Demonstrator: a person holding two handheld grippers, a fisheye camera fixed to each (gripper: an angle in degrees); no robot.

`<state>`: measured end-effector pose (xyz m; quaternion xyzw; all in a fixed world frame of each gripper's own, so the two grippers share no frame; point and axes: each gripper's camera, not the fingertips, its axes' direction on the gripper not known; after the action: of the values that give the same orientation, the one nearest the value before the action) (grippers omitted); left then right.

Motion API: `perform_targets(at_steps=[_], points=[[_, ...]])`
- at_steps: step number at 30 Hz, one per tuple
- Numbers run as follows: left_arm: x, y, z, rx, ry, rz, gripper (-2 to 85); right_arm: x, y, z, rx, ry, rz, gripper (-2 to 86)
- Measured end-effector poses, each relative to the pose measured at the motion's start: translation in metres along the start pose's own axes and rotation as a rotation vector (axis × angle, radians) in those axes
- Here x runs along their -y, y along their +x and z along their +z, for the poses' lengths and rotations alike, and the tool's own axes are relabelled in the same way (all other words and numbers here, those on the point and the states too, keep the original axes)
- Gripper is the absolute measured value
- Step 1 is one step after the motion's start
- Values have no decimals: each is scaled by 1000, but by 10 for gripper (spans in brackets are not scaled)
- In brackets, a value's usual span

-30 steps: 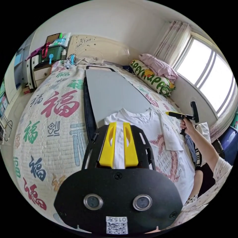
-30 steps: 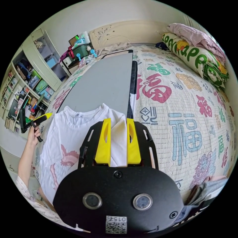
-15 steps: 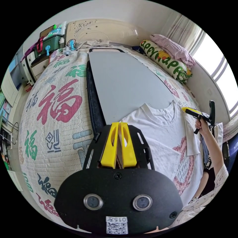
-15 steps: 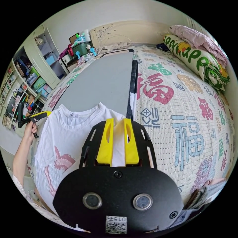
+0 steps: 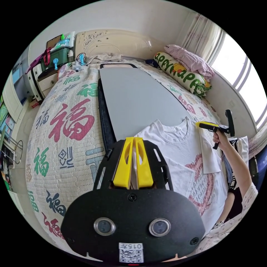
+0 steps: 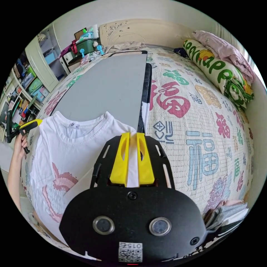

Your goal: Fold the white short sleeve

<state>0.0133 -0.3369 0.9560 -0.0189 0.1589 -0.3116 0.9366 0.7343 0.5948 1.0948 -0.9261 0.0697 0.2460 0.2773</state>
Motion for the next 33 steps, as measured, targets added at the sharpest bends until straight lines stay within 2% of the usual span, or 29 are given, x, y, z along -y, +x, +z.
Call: perform_targets(at_steps=[2, 6, 10, 13, 18, 22, 24, 26, 30, 33], points=[[0, -1, -3, -12, 11, -8, -5, -9, 3, -16, 44, 18, 20, 9], [-3, 0, -29, -56, 49, -16, -5, -31, 8, -62, 74, 79, 30, -5], [-20, 12, -83, -116, 106, 26, -5, -83, 11, -159, 144, 174, -21, -7], [-58, 32, -147, -180, 146, 102, -5, -150, 17, -248, 224, 239, -89, -7], [-201, 88, -268, -338, 188, 310, -5, -305, 26, -361, 345, 259, -258, -7], [-321, 126, -297, -416, 95, 496, -5, -456, 30, -382, 451, 100, -384, -6], [-388, 146, -281, -473, -28, 558, -4, -509, 28, -372, 488, 8, -428, -5], [-418, 158, -257, -469, -166, 565, -4, -556, 23, -354, 541, -100, -495, 0], [-438, 175, -221, -396, -436, 578, -2, -574, 22, -331, 534, -273, -558, 26], [-433, 173, -246, -429, -457, 591, -1, -565, 45, -338, 556, -258, -515, 44]])
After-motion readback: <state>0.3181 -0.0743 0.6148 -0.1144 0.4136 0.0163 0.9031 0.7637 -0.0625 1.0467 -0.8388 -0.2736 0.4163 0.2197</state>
